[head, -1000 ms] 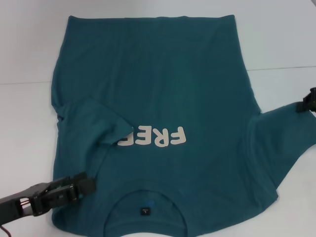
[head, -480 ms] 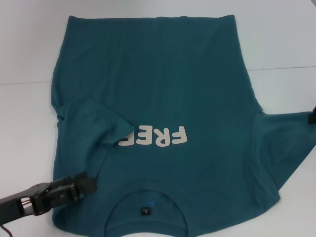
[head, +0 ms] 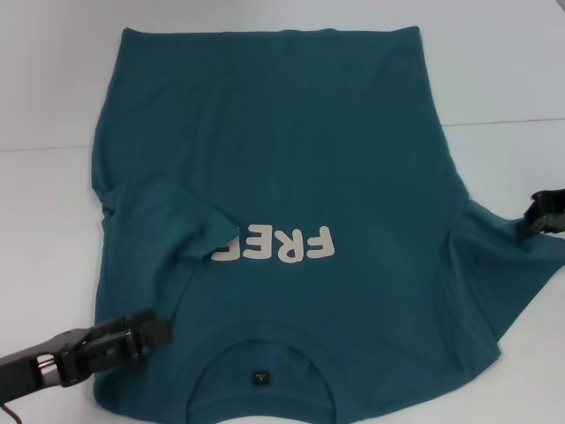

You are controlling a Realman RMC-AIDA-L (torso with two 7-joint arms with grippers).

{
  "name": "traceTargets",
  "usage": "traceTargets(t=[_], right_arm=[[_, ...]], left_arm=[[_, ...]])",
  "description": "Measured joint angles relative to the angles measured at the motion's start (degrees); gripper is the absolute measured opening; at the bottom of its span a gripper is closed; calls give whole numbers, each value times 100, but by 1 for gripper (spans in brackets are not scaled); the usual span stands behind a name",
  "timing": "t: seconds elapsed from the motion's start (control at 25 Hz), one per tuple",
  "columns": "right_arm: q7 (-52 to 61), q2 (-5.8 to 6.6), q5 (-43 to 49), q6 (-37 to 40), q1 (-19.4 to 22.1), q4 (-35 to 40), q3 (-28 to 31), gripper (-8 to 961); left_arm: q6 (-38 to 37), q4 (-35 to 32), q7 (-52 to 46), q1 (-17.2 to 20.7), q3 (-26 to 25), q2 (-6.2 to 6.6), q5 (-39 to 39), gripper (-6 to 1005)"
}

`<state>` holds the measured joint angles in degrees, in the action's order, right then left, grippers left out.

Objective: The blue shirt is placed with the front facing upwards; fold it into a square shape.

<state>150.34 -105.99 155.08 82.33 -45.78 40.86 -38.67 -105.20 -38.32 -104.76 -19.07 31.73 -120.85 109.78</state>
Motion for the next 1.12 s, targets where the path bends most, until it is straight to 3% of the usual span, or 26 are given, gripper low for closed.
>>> traceTargets(t=[0.36,0.8,1.12], right_arm=[[-124,-114,-5,223,-298,2,-42,12],[338,-382,-113,-629,-471,-48,-41,11],[569,-642,-114,-1292,-722,-284,-201,11]], left_arm=[[14,0,0,0,0,0,0,950],[59,0,0,-39,0,-11,0,950],[139,0,0,-61,0,-23,0,950]])
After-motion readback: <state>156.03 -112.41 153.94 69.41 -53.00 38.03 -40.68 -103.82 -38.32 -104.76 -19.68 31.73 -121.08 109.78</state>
